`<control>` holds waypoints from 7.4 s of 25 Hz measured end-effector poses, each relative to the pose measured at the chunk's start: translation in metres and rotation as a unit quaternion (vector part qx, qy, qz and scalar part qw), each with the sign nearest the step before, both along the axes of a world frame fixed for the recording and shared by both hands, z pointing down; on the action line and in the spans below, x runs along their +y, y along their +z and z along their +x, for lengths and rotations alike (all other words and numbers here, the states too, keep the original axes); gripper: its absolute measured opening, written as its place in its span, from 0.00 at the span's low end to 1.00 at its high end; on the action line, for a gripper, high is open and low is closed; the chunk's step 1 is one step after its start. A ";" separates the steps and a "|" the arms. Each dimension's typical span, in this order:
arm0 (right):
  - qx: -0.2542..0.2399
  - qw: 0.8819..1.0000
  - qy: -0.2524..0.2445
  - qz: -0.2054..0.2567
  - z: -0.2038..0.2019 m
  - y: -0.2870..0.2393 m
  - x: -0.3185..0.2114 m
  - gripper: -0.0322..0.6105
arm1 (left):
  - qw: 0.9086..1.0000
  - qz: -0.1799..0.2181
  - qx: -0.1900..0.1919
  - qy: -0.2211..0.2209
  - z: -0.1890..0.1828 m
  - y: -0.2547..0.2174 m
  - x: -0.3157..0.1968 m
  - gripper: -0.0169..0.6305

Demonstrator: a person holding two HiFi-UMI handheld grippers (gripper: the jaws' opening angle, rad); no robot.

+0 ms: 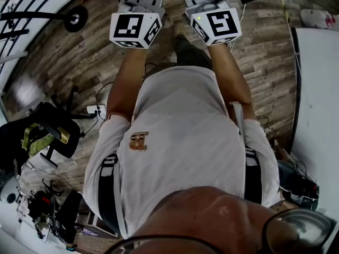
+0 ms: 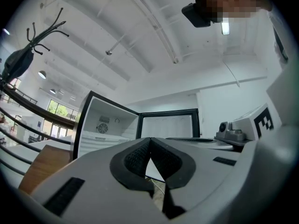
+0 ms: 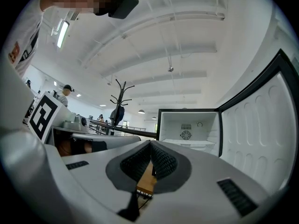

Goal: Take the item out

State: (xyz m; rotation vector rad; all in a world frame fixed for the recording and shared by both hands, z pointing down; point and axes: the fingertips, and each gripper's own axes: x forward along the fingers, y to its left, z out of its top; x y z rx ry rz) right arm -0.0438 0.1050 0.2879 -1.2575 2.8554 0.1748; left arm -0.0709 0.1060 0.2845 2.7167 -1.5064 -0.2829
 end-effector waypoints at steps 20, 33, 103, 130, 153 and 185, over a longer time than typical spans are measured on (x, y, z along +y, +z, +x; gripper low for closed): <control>0.021 1.000 -0.006 0.016 0.009 0.011 -0.191 0.10 | 1.000 -0.001 -0.028 -0.010 0.013 0.012 -0.187 0.05; 0.050 0.999 -0.004 0.016 0.037 0.026 -0.325 0.10 | 0.999 -0.015 -0.043 -0.020 0.045 0.027 -0.323 0.05; 0.658 0.749 0.073 0.009 0.017 0.239 -0.495 0.22 | 0.724 0.092 -0.665 0.159 0.036 0.242 -0.512 0.15; 0.686 0.725 0.068 0.008 0.028 0.259 -0.508 0.15 | 0.671 0.131 -0.701 0.204 0.047 0.259 -0.511 0.19; 0.658 0.745 0.102 0.047 0.026 0.232 -0.512 0.11 | 0.675 0.191 -0.698 0.143 0.056 0.242 -0.517 0.08; 0.627 0.762 0.124 0.103 0.010 0.196 -0.506 0.11 | 0.649 0.247 -0.717 0.063 0.046 0.202 -0.505 0.07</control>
